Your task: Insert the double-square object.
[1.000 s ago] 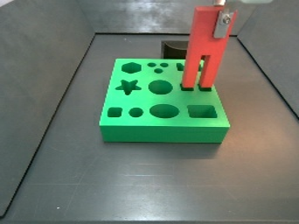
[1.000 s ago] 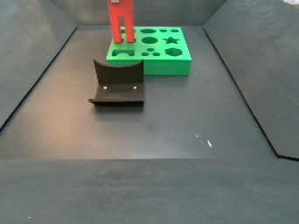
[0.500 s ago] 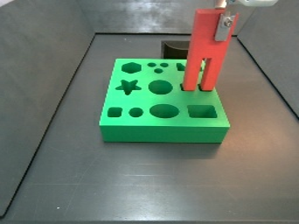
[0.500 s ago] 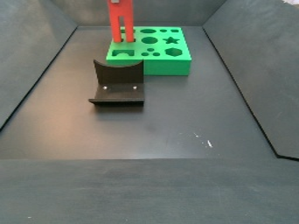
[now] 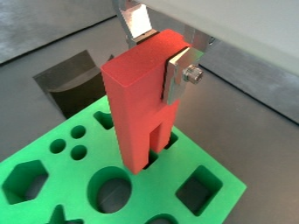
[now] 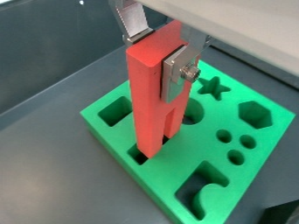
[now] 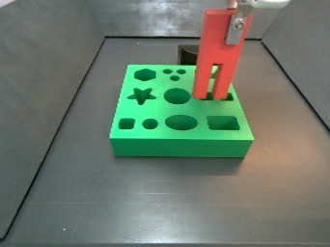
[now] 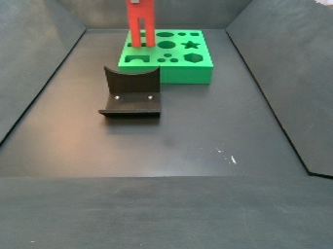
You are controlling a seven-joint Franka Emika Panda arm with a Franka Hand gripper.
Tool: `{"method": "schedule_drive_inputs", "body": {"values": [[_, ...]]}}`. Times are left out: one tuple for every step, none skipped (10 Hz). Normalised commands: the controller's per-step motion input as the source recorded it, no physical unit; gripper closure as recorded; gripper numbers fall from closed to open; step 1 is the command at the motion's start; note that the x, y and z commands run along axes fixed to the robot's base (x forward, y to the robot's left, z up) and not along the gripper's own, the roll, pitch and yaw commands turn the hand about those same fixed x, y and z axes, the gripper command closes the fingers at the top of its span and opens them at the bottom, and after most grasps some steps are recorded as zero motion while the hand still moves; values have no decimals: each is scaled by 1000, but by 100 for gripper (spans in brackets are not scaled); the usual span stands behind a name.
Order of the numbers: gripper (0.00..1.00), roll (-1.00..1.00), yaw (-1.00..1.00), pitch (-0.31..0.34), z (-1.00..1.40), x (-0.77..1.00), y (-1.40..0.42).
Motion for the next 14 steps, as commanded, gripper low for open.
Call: {"method": "schedule_drive_inputs", "body": {"values": [[100,0,0,50,-306,657,0],[100,0,0,53,-283,526,0],[100,0,0,36,-269,394,0],[100,0,0,16,-294,314,0],[100,0,0,0,-349,203,0],[100,-16,0,0,-406,126,0],[100,0,-57,0,-371,86,0],[100,0,-57,3,-320,103,0],[100,0,-60,11,-300,97,0],[100,0,-57,10,-277,91,0],[100,0,-37,0,-246,0,0],[100,-26,-37,0,-189,0,0],[100,-84,0,0,-14,17,40],[100,0,0,-3,0,0,0]]}}
